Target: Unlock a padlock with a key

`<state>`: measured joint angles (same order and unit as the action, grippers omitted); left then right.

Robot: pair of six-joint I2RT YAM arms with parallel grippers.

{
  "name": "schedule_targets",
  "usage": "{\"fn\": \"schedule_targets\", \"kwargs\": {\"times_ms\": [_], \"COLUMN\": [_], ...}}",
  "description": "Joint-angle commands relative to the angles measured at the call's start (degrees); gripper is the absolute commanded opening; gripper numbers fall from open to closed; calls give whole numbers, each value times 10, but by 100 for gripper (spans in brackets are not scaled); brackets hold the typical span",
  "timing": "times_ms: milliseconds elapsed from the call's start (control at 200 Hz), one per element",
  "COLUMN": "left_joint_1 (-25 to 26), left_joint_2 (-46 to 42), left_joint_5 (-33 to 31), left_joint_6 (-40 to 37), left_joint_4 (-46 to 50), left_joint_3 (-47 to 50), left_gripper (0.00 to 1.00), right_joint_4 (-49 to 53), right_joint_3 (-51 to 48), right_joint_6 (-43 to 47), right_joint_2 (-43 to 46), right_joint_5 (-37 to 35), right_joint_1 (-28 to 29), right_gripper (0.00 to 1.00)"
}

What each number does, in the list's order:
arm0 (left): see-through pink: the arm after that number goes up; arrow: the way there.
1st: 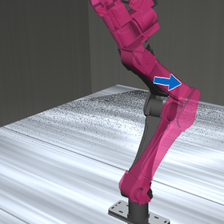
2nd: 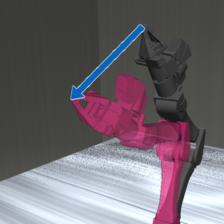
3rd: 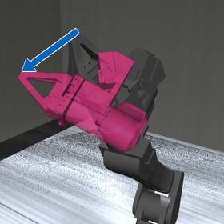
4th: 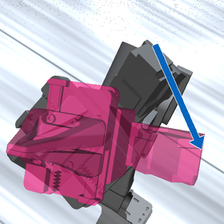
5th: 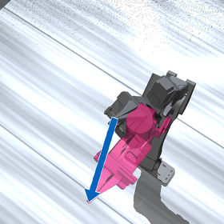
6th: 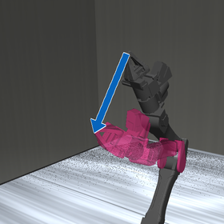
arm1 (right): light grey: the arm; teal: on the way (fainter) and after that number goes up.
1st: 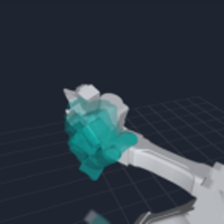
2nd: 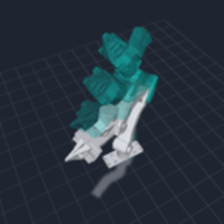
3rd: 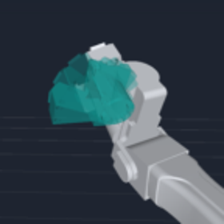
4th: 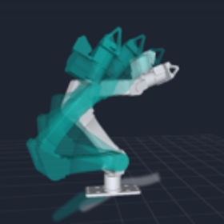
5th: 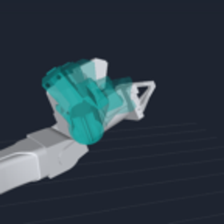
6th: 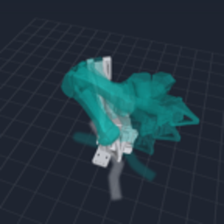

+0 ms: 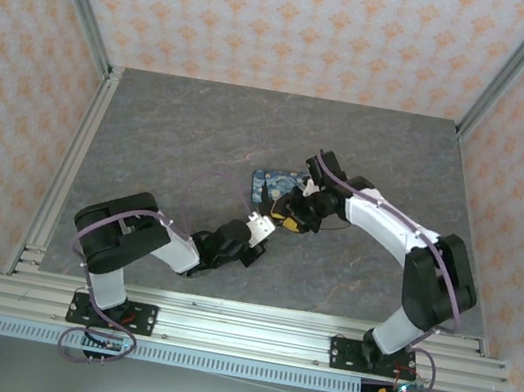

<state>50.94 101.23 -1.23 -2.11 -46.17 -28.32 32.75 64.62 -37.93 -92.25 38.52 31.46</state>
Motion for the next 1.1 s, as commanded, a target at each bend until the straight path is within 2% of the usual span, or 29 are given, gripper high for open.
{"fn": "schedule_targets", "kwargs": {"times_ms": [0, 245, 415, 781, 1096], "left_joint_1": [-6, -17, -29, -45, -44], "left_joint_2": [-18, -21, -22, -24, -27], "left_joint_5": [28, 54, 83, 118, 122], "left_joint_6": [22, 34, 46, 56, 61], "left_joint_4": [-19, -21, -20, -15, -13], "left_joint_3": [0, -3, -4, -8, -10], "left_gripper": [0, 0, 0, 0, 0], "right_joint_4": [13, -92, -161, -228, -225], "right_joint_3": [-2, -115, -164, -169, -166], "right_joint_6": [-7, -99, -144, -176, -187], "right_joint_2": [35, 102, 94, 37, 18], "right_joint_5": [-53, -104, -101, -123, -152], "right_joint_1": [0, 0, 9, 48, 64], "right_gripper": [43, 48, 49, 50, 47]}}
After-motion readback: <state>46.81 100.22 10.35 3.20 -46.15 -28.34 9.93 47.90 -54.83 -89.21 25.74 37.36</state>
